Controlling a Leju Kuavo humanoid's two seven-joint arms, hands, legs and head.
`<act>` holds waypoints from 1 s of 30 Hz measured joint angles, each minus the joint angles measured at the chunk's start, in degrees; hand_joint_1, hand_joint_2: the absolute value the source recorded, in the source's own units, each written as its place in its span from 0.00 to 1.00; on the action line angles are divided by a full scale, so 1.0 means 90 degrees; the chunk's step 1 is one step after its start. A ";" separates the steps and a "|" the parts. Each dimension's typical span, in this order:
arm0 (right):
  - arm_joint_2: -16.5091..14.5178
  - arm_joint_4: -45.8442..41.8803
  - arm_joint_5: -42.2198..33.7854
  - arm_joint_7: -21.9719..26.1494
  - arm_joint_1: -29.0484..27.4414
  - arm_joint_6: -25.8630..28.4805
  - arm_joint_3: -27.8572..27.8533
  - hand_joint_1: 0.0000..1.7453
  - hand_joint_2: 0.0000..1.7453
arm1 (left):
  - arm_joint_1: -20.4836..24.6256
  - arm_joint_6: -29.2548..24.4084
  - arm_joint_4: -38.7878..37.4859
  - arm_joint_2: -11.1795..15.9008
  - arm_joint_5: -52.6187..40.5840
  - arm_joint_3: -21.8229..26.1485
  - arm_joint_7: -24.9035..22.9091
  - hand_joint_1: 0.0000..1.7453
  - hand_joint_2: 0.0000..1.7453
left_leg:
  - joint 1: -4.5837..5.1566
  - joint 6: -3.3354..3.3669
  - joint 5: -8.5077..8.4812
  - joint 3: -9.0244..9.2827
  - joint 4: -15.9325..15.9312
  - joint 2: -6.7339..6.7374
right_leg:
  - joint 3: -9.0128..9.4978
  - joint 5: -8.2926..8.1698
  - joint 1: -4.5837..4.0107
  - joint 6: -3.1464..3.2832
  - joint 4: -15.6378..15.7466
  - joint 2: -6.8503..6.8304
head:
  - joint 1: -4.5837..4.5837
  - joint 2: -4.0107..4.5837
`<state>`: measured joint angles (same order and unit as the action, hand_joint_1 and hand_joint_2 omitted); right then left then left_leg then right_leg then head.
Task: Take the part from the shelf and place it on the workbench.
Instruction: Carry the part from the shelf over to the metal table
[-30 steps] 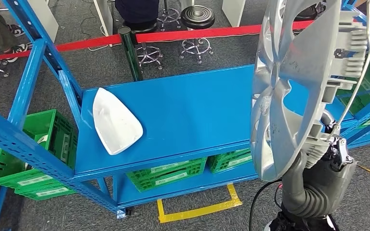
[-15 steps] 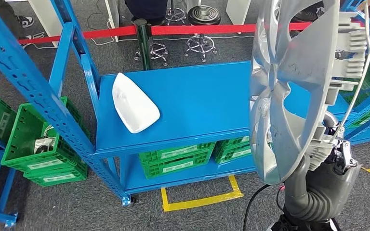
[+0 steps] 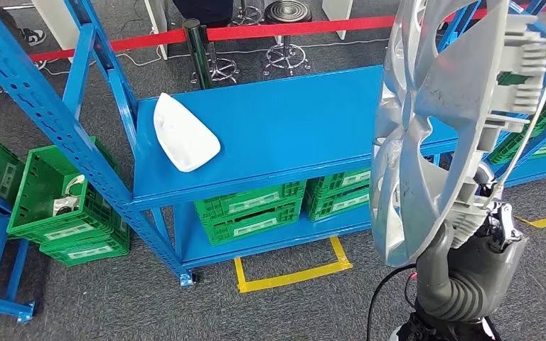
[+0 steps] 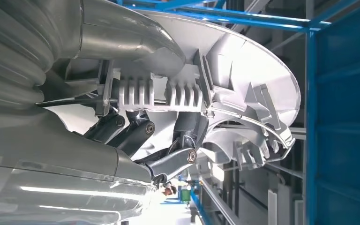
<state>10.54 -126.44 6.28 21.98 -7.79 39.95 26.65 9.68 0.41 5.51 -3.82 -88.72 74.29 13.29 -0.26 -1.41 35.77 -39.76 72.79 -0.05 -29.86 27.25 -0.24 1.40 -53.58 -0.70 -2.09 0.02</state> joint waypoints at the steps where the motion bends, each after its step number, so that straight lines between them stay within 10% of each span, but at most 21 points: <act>1: 0.0000 0.0004 -0.0010 0.0004 -0.0001 0.0001 -0.0001 1.00 1.00 | 0.0000 -0.0002 0.0000 0.0002 -0.0007 0.0002 -0.0009 0.00 1.00 | -0.0019 -0.0028 -0.0129 0.0115 0.0046 0.0002 | -0.0116 -0.0054 0.0013 -0.0024 -0.0047 -0.0008 | 0.0022 0.0000; 4: 0.0000 0.0008 -0.0035 0.0011 -0.0008 0.0001 -0.0001 1.00 1.00 | 0.0010 -0.0009 0.0000 0.0003 -0.0035 0.0005 -0.0032 0.00 1.00 | -0.0065 -0.0075 -0.0510 0.0999 -0.0937 0.0007 | -0.0449 -0.0162 0.0051 -0.0114 -0.0271 -0.0018 | 0.0082 0.0000; 7: 0.0001 0.0006 -0.0036 0.0018 -0.0016 0.0001 0.0000 1.00 1.00 | 0.0034 -0.0011 0.0000 0.0002 -0.0049 0.0005 -0.0033 0.00 1.00 | -0.0030 0.0037 -0.0292 0.1497 -0.1777 -0.0007 | -0.0612 -0.0262 0.0060 -0.0226 -0.0419 -0.0026 | 0.0105 0.0000; 10: 0.0001 0.0008 -0.0044 0.0025 -0.0029 0.0001 0.0002 1.00 1.00 | 0.0029 -0.0012 0.0000 -0.0009 -0.0055 0.0005 -0.0032 0.00 1.00 | -0.0026 0.0241 -0.0429 0.1345 -0.1807 -0.0006 | -0.0704 -0.0178 0.0094 -0.0353 -0.0509 -0.0004 | 0.0108 0.0000; 14: 0.0002 0.0010 -0.0058 0.0027 -0.0035 0.0002 -0.0001 1.00 1.00 | 0.0037 -0.0016 0.0000 -0.0015 -0.0067 0.0007 -0.0027 0.00 1.00 | -0.0026 0.0358 -0.0741 0.0987 -0.1806 -0.0008 | -0.0953 0.0981 0.0113 -0.0444 -0.1794 0.0021 | 0.0054 0.0000; 16: 0.0002 0.0012 -0.0073 0.0027 -0.0035 0.0002 -0.0001 1.00 1.00 | 0.0032 -0.0016 0.0000 -0.0016 -0.0070 0.0008 -0.0024 0.00 1.00 | -0.0011 0.0349 -0.0895 0.0782 -0.1789 -0.0008 | -0.0853 0.0987 0.0111 -0.0436 -0.2170 0.0027 | 0.0046 0.0000; 19: 0.0002 0.0010 -0.0089 0.0027 -0.0030 0.0002 0.0001 1.00 1.00 | 0.0032 -0.0016 0.0000 -0.0023 -0.0077 0.0008 -0.0022 0.00 1.00 | 0.0006 0.0299 -0.1082 0.0548 -0.1760 -0.0005 | -0.0014 0.0517 0.0092 -0.0346 -0.1210 0.0048 | 0.0031 0.0000; 21: 0.0001 0.0007 -0.0090 0.0027 -0.0019 0.0001 0.0001 1.00 1.00 | 0.0035 -0.0018 0.0000 -0.0026 -0.0078 0.0010 -0.0021 0.00 1.00 | 0.0023 0.0237 -0.1195 0.0474 -0.1748 0.0008 | 0.0596 0.0521 0.0070 -0.0277 -0.0288 0.0069 | 0.0024 0.0000; 24: 0.0001 0.0008 -0.0093 0.0027 -0.0013 0.0001 0.0001 1.00 1.00 | 0.0025 -0.0019 0.0000 -0.0022 -0.0078 0.0009 -0.0019 0.00 1.00 | 0.0022 0.0121 -0.1342 0.0389 -0.1759 0.0044 | 0.0686 0.0527 0.0052 -0.0204 0.0071 0.0064 | 0.0045 0.0000; 30: 0.0002 0.0010 -0.0098 0.0030 -0.0022 0.0002 -0.0001 1.00 1.00 | 0.0015 -0.0019 -0.0011 -0.0021 -0.0086 0.0008 -0.0022 0.00 1.00 | -0.0017 0.0006 0.0007 -0.0078 -0.0072 0.0009 | 0.0147 0.0125 0.0013 -0.0020 0.0002 0.0002 | 0.0210 0.0000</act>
<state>10.56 -126.35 5.40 22.25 -7.99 39.96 26.64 9.82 0.23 5.41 -4.01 -89.49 74.36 13.09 -0.42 -1.35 35.83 -40.46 72.14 0.03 -28.53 28.38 -0.12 1.22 -53.56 -0.69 -0.20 0.02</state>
